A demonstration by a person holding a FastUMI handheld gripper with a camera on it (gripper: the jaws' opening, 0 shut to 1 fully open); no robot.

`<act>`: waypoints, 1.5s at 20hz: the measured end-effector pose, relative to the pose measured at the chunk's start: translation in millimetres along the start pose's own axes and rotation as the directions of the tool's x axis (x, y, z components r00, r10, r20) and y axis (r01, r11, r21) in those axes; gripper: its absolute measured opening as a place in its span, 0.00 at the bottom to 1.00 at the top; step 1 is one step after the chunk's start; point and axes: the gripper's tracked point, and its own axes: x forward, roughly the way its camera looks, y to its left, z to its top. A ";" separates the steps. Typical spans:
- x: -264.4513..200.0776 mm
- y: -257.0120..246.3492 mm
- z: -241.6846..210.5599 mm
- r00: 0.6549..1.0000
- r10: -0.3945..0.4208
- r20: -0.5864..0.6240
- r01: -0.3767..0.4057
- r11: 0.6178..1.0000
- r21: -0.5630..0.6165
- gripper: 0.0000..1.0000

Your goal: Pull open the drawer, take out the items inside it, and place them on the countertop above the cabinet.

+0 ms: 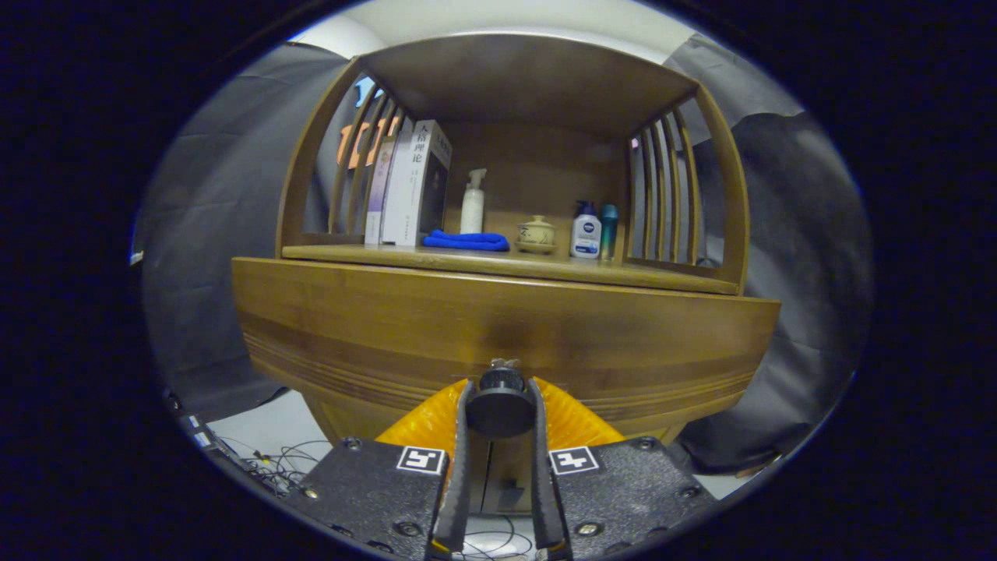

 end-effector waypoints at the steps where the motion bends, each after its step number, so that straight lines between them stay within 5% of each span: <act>1: -6.9 0.6 -1.7 1.000 0.002 0.000 -0.002 1.000 0.005 0.36; 30: -105.9 10.2 -28.5 0.998 0.052 -0.019 -0.051 0.998 0.042 0.36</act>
